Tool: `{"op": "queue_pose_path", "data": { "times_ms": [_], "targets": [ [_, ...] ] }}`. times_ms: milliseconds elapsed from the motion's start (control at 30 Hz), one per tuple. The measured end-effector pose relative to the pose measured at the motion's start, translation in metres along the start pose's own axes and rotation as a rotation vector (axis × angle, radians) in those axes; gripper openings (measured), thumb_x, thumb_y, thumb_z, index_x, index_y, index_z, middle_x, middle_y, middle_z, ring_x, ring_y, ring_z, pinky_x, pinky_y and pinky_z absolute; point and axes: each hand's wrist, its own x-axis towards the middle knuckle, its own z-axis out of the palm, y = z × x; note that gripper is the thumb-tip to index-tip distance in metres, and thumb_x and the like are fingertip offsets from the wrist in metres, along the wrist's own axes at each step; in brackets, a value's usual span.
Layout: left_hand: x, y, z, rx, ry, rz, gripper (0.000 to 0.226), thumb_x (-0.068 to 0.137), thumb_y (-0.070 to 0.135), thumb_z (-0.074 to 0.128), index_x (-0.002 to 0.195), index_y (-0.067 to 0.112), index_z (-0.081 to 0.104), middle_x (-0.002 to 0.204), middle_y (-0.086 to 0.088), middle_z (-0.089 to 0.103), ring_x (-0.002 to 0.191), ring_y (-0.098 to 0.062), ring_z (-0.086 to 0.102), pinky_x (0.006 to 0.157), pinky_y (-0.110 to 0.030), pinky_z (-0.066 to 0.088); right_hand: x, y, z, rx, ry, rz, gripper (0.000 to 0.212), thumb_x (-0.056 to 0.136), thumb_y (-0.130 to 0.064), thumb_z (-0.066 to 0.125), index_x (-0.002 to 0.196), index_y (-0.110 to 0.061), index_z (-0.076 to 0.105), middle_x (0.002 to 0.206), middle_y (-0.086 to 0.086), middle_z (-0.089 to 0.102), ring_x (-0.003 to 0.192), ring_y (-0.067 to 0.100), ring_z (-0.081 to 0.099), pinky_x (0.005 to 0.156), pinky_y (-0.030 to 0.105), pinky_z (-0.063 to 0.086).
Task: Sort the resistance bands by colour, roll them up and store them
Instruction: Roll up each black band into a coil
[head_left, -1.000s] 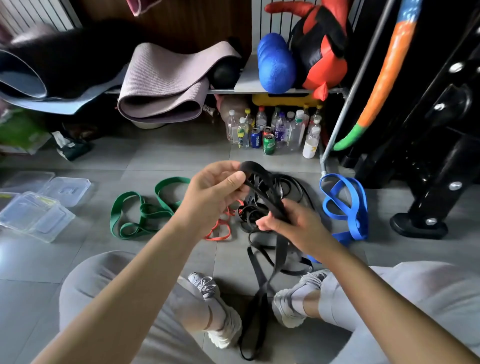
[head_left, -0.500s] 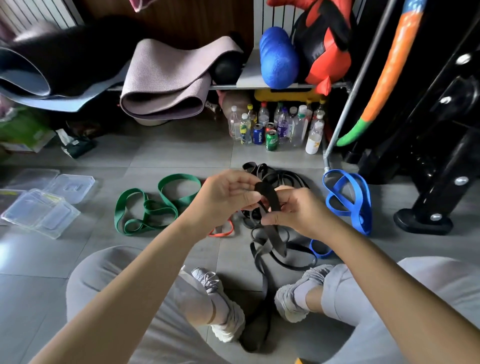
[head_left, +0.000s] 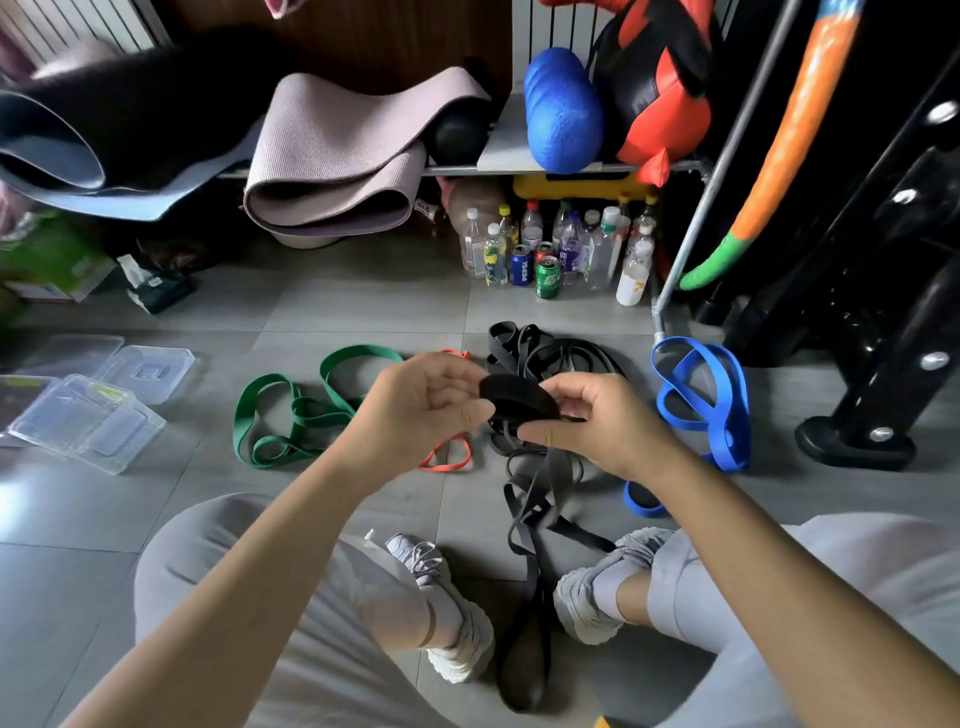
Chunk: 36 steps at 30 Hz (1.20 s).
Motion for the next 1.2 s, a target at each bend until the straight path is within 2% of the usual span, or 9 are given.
{"op": "queue_pose_path", "data": {
  "times_ms": [67, 200, 300, 467, 667, 800, 967, 1100, 1200],
  "targets": [
    [-0.003, -0.008, -0.001, 0.139, -0.039, 0.062, 0.037, 0.074, -0.002, 0.071, 0.097, 0.024, 0.059, 0.076, 0.005, 0.066, 0.063, -0.006, 0.055, 0.06, -0.019, 0.048, -0.003, 0.004, -0.002, -0.086, -0.048, 0.053, 0.026, 0.072, -0.007, 0.077, 0.083, -0.027, 0.065, 0.079, -0.001, 0.07, 0.076, 0.006, 0.061, 0.079, 0.029, 0.049],
    [-0.006, -0.022, 0.008, 0.754, -0.173, 0.129, 0.037, 0.083, 0.011, 0.063, 0.115, 0.028, 0.06, 0.08, 0.013, 0.057, 0.071, 0.001, 0.053, 0.066, -0.014, 0.04, -0.01, 0.007, -0.004, -0.342, -0.084, 0.053, 0.021, 0.076, -0.009, 0.075, 0.095, -0.015, 0.069, 0.076, -0.01, 0.062, 0.065, -0.002, 0.056, 0.067, 0.012, 0.04],
    [-0.003, -0.017, 0.027, 1.071, -0.269, 0.152, 0.033, 0.079, 0.025, 0.063, 0.11, 0.014, 0.061, 0.101, -0.004, 0.056, 0.097, -0.02, 0.055, 0.081, -0.028, 0.041, -0.008, 0.002, 0.001, -0.789, -0.21, -0.052, 0.019, 0.081, -0.023, 0.068, 0.097, -0.013, 0.067, 0.089, 0.001, 0.057, 0.086, 0.017, 0.058, 0.071, 0.026, 0.041],
    [0.006, -0.001, 0.046, 1.202, -0.28, 0.042, 0.036, 0.074, 0.04, 0.069, 0.099, 0.016, 0.06, 0.092, -0.003, 0.062, 0.09, -0.027, 0.059, 0.069, -0.033, 0.045, -0.009, -0.01, 0.002, -0.807, -0.21, -0.055, 0.023, 0.081, -0.026, 0.066, 0.099, -0.012, 0.067, 0.092, 0.003, 0.06, 0.09, 0.019, 0.056, 0.071, 0.028, 0.039],
    [-0.002, 0.0, 0.033, 0.775, -0.172, -0.021, 0.01, 0.074, 0.028, 0.074, 0.074, 0.025, 0.065, 0.052, 0.012, 0.047, 0.049, -0.004, 0.045, 0.048, -0.017, 0.033, -0.015, -0.016, -0.012, -0.389, -0.078, 0.018, 0.024, 0.073, -0.018, 0.078, 0.091, -0.027, 0.065, 0.086, -0.01, 0.069, 0.082, 0.007, 0.064, 0.079, 0.026, 0.052],
    [-0.008, 0.006, 0.022, 0.644, -0.134, 0.006, 0.019, 0.068, 0.031, 0.081, 0.08, 0.019, 0.071, 0.064, 0.01, 0.053, 0.059, -0.01, 0.048, 0.058, -0.029, 0.04, -0.015, -0.016, -0.013, -0.149, -0.11, 0.025, 0.026, 0.07, -0.01, 0.08, 0.085, -0.027, 0.066, 0.083, -0.002, 0.071, 0.079, 0.012, 0.067, 0.079, 0.03, 0.055],
    [-0.014, 0.014, 0.022, 1.06, -0.289, 0.069, 0.056, 0.066, 0.061, 0.065, 0.105, 0.021, 0.067, 0.095, 0.003, 0.054, 0.09, -0.016, 0.051, 0.08, -0.031, 0.044, -0.014, -0.019, -0.005, -0.535, -0.176, -0.046, 0.024, 0.072, -0.024, 0.079, 0.095, -0.023, 0.071, 0.087, -0.003, 0.067, 0.079, 0.014, 0.061, 0.077, 0.026, 0.048],
    [-0.008, 0.016, 0.031, 1.168, -0.265, 0.056, 0.032, 0.074, 0.048, 0.065, 0.087, 0.019, 0.06, 0.086, 0.002, 0.053, 0.084, -0.021, 0.053, 0.072, -0.032, 0.046, -0.008, -0.03, 0.001, -0.712, -0.233, -0.117, 0.023, 0.075, -0.024, 0.075, 0.098, -0.021, 0.071, 0.085, -0.003, 0.061, 0.079, 0.012, 0.055, 0.072, 0.025, 0.043],
    [-0.006, 0.016, 0.035, 1.108, -0.236, 0.079, 0.022, 0.076, 0.038, 0.066, 0.076, 0.02, 0.054, 0.076, 0.0, 0.056, 0.071, -0.019, 0.049, 0.062, -0.029, 0.04, -0.01, -0.027, -0.002, -0.627, -0.199, -0.099, 0.02, 0.073, -0.02, 0.077, 0.092, -0.019, 0.071, 0.082, -0.003, 0.064, 0.075, 0.012, 0.058, 0.072, 0.028, 0.046]
  ]
}}
